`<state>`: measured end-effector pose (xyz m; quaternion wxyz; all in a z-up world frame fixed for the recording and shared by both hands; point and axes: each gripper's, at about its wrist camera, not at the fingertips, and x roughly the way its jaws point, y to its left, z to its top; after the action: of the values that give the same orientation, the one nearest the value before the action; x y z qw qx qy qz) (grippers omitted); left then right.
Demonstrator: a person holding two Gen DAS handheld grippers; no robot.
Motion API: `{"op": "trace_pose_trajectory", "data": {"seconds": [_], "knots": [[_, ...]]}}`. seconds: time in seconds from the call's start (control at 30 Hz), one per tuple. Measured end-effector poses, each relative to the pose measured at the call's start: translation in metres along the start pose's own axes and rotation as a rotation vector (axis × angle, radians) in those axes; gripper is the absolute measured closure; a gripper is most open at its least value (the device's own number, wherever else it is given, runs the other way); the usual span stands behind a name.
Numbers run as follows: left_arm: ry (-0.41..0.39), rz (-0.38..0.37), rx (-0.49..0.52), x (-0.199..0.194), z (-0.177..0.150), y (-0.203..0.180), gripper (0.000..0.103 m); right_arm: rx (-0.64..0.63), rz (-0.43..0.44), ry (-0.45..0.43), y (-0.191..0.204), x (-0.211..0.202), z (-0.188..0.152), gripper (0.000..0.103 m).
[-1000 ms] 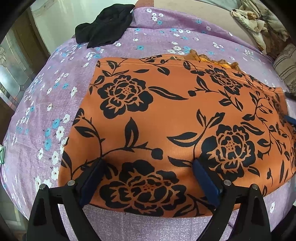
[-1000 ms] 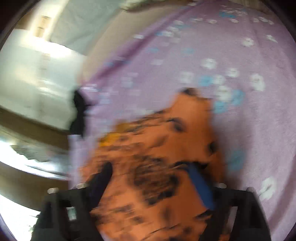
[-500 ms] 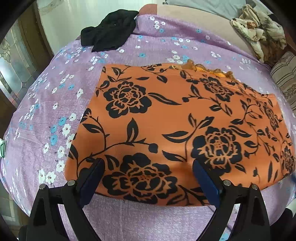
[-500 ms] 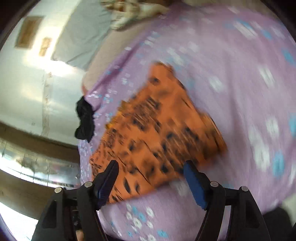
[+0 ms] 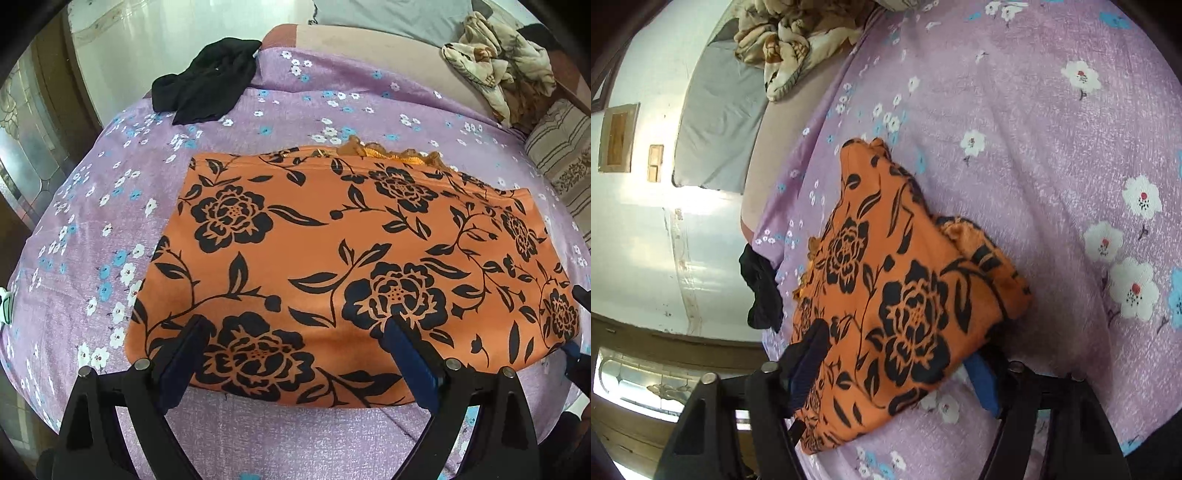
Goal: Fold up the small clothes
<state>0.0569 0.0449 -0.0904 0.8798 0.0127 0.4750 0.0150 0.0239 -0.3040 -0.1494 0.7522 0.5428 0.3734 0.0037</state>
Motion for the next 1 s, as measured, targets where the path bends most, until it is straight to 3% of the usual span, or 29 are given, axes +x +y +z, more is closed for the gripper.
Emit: {"op": "trace_pose_trajectory", "data": {"seconds": [0.13, 0.27, 0.37, 0.4, 0.43, 0.47, 0.53, 0.67, 0.7, 0.73, 0.77, 0.83, 0.9, 1.0], "knots": [[-0.019, 0.003, -0.004, 0.002, 0.003, 0.002, 0.007, -0.015, -0.012, -0.016, 0.0, 0.001, 0.004, 0.044], [-0.039, -0.002, -0.018, 0.004, 0.007, 0.003, 0.007, -0.036, -0.029, -0.023, 0.001, 0.006, 0.008, 0.043], [-0.013, 0.007, 0.005, 0.016, 0.007, -0.003, 0.007, -0.082, -0.037, -0.021, 0.008, 0.01, 0.011, 0.045], [0.037, 0.029, 0.043, 0.03, 0.005, -0.009, 0.007, -0.118, -0.052, -0.013, 0.012, 0.013, 0.012, 0.052], [0.085, 0.047, 0.077, 0.042, 0.002, -0.013, 0.006, -0.139, -0.072, 0.008, 0.013, 0.017, 0.013, 0.089], [0.062, 0.044, 0.077, 0.043, 0.001, -0.012, 0.006, -0.147, -0.092, 0.022, 0.014, 0.02, 0.014, 0.091], [0.061, 0.032, 0.065, 0.035, 0.005, -0.011, 0.008, -0.158, -0.105, 0.015, 0.017, 0.016, 0.014, 0.091], [-0.073, 0.01, 0.037, 0.007, 0.013, -0.009, 0.008, -0.209, -0.134, -0.014, 0.032, 0.014, 0.012, 0.086], [-0.072, 0.004, 0.047, 0.009, 0.013, -0.012, 0.008, -0.197, -0.14, -0.004, 0.029, 0.019, 0.014, 0.084], [-0.014, -0.004, 0.093, 0.024, 0.011, -0.021, 0.008, -0.187, -0.147, 0.007, 0.024, 0.024, 0.016, 0.082], [0.093, 0.007, 0.166, 0.047, 0.006, -0.031, 0.006, -0.18, -0.147, 0.023, 0.019, 0.032, 0.018, 0.082], [0.042, 0.036, 0.189, 0.049, 0.002, -0.033, 0.001, -0.214, -0.167, 0.027, 0.025, 0.033, 0.02, 0.086], [0.07, 0.004, 0.165, 0.046, 0.009, -0.027, 0.003, -0.368, -0.194, 0.0, 0.064, 0.024, 0.014, 0.088], [0.042, -0.043, 0.074, 0.034, 0.02, 0.0, 0.011, -0.557, -0.179, -0.047, 0.137, 0.012, -0.002, 0.09]]}}
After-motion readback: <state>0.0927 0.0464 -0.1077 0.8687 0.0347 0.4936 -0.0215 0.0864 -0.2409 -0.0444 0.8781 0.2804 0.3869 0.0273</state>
